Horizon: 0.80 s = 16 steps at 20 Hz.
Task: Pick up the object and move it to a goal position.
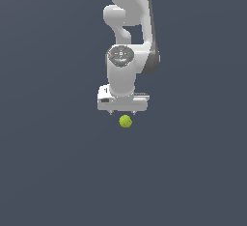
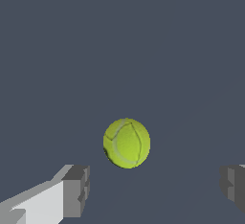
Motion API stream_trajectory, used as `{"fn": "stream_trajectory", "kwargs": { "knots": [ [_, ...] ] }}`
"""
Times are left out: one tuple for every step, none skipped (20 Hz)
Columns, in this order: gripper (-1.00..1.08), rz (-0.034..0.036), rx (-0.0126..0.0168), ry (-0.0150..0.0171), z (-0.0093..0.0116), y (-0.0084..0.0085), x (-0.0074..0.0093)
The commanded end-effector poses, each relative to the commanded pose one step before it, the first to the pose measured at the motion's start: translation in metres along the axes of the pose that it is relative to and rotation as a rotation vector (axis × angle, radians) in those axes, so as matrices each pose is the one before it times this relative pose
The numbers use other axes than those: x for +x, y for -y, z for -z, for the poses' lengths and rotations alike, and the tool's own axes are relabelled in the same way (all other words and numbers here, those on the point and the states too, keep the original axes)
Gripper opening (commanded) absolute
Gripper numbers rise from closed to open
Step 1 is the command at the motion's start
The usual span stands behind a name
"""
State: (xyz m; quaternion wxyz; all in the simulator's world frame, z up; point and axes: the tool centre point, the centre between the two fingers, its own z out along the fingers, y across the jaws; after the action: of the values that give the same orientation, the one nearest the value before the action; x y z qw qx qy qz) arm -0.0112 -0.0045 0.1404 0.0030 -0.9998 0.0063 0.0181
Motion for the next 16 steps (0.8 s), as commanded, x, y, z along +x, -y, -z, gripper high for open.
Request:
{"fn": "stream_trajectory", "kwargs": {
  "knots": [
    [1.00,0.00000,0.00000,0.00000,0.00000,-0.00001,0.00000],
    [1.00,0.00056,-0.00004,-0.00040,0.00007,-0.00010,0.00013],
    [1.00,0.00195,-0.00009,-0.00139,0.00033,-0.00014,0.00036],
    [1.00,0.00301,-0.00014,-0.00217,0.00049,-0.00034,0.00061],
    [1.00,0.00417,-0.00020,-0.00305,0.00071,-0.00048,0.00086],
    [1.00,0.00529,-0.00028,-0.00397,0.00098,-0.00063,0.00112],
    [1.00,0.00630,-0.00036,-0.00491,0.00130,-0.00082,0.00142],
    [1.00,0.00603,-0.00039,-0.00500,0.00145,-0.00089,0.00149],
    [1.00,0.00468,-0.00034,-0.00424,0.00139,-0.00081,0.00131],
    [1.00,0.00331,-0.00027,-0.00344,0.00129,-0.00073,0.00112],
    [1.00,0.00199,-0.00018,-0.00264,0.00118,-0.00062,0.00092],
    [1.00,0.00072,-0.00009,-0.00181,0.00104,-0.00049,0.00069],
    [1.00,-0.00052,0.00001,-0.00083,0.00076,-0.00034,0.00042],
    [1.00,-0.00094,0.00006,0.00027,0.00018,0.00005,0.00000],
    [1.00,-0.00007,0.00002,0.00069,-0.00051,0.00017,-0.00033],
    [1.00,0.00171,-0.00008,0.00065,-0.00104,0.00038,-0.00042]
  ]
}}
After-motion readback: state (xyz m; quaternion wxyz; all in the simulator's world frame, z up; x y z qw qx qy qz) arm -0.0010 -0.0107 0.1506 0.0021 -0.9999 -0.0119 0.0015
